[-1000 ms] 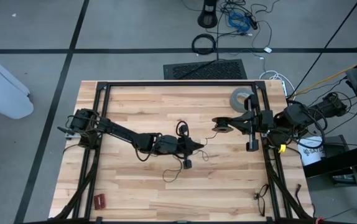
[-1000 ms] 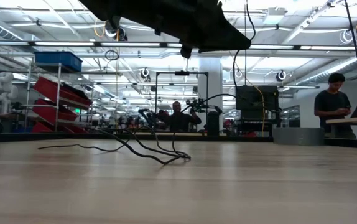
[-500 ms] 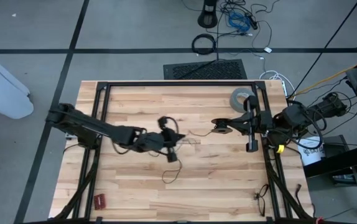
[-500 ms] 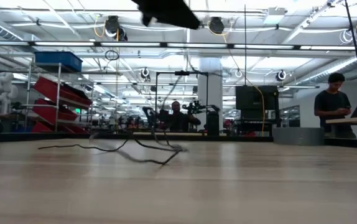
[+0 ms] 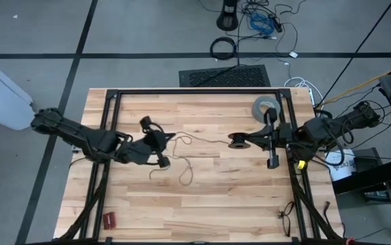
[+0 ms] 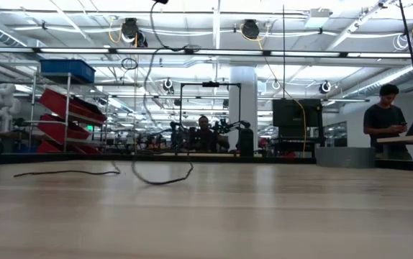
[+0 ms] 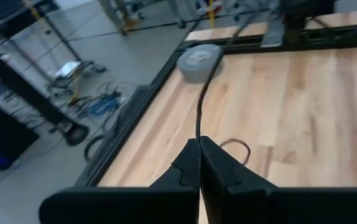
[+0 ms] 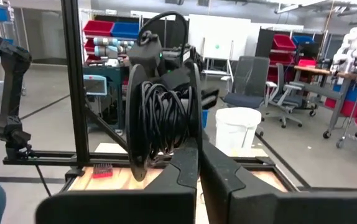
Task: Coil cords
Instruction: Coil the black wire onto the spool
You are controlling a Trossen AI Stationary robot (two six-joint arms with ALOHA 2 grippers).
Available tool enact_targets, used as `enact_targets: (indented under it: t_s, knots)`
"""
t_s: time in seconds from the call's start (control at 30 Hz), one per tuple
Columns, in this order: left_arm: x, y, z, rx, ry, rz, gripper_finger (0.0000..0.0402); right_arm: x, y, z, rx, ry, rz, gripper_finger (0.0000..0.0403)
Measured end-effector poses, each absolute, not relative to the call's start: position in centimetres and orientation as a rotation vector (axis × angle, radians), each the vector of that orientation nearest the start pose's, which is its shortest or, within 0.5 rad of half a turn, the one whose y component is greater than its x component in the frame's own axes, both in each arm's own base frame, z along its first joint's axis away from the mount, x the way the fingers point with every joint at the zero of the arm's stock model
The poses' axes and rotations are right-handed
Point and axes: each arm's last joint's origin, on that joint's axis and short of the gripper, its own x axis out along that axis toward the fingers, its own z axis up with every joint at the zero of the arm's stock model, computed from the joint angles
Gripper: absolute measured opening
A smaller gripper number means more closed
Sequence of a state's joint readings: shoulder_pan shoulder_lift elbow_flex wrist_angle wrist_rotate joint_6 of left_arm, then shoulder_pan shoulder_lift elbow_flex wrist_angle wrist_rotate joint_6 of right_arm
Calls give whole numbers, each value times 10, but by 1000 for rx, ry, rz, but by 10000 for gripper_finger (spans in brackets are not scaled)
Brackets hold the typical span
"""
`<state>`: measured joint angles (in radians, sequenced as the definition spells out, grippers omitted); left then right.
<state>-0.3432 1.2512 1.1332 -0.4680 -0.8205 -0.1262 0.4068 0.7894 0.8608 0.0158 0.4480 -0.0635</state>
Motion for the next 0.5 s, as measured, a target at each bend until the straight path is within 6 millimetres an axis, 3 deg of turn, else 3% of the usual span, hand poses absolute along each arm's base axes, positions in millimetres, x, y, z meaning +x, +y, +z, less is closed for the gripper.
enact_targets:
  t_s: [0.2,0.5]
  knots:
    - [235,-68,339,196,484,537,1,169,59,370,-8,-41,-44,0]
    - [230,-84,340,208,461,487,1,187,61,359,2,18,-67,0]
